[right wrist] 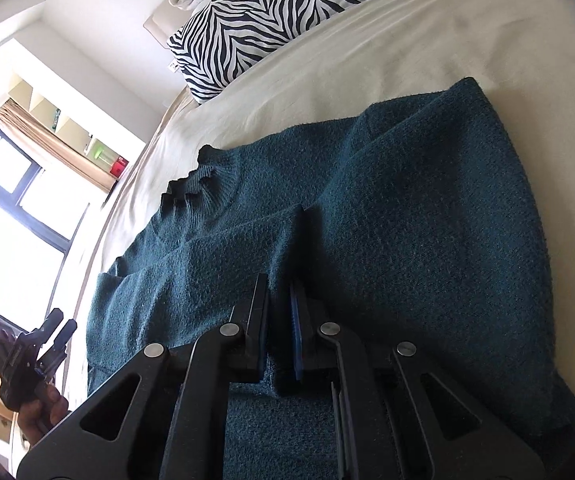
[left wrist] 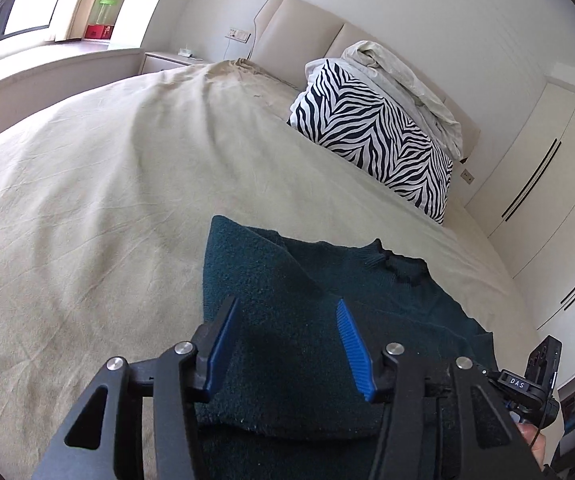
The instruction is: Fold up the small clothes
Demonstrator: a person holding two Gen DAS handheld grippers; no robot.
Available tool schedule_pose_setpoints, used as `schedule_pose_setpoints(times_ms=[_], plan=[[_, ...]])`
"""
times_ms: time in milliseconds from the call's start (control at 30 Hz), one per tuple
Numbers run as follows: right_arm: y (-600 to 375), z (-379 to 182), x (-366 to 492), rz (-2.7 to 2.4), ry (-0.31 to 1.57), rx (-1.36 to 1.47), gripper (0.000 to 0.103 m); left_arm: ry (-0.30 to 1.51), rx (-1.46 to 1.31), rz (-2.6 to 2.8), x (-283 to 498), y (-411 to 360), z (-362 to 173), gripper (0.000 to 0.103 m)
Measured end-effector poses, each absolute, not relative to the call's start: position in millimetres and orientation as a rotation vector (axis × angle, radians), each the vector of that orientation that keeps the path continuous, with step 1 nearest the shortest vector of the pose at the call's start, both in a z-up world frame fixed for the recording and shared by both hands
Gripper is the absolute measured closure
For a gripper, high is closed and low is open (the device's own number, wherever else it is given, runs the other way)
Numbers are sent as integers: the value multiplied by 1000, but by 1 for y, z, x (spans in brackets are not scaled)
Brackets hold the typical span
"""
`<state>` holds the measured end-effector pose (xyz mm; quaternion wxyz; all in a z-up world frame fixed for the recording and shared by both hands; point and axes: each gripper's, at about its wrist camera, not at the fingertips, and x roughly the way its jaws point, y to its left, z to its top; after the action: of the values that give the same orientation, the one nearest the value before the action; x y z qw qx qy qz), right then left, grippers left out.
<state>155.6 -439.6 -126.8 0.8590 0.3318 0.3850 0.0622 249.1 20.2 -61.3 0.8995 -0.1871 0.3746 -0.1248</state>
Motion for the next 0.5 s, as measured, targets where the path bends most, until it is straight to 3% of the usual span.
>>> schedule_pose_setpoints(times_ms=[67, 133, 167, 300, 400, 500], plan=[[-442, -130, 154, 145, 793, 714, 97, 858, -388, -236, 274, 19, -84, 51], [-442, -131, 154, 154, 787, 718, 97, 859, -347, -213, 283, 21, -101, 70], [-442, -131, 154, 157, 784, 719, 97, 848, -340, -217, 283, 21, -102, 71], [-444, -134, 151, 170, 764, 731, 97, 836, -326, -218, 280, 19, -95, 68], [-445, -135, 149, 171, 757, 728, 96, 811, -335, -222, 289, 20, -82, 52], [-445, -135, 149, 173, 753, 728, 97, 863, -233, -209, 309, 9, -90, 51]])
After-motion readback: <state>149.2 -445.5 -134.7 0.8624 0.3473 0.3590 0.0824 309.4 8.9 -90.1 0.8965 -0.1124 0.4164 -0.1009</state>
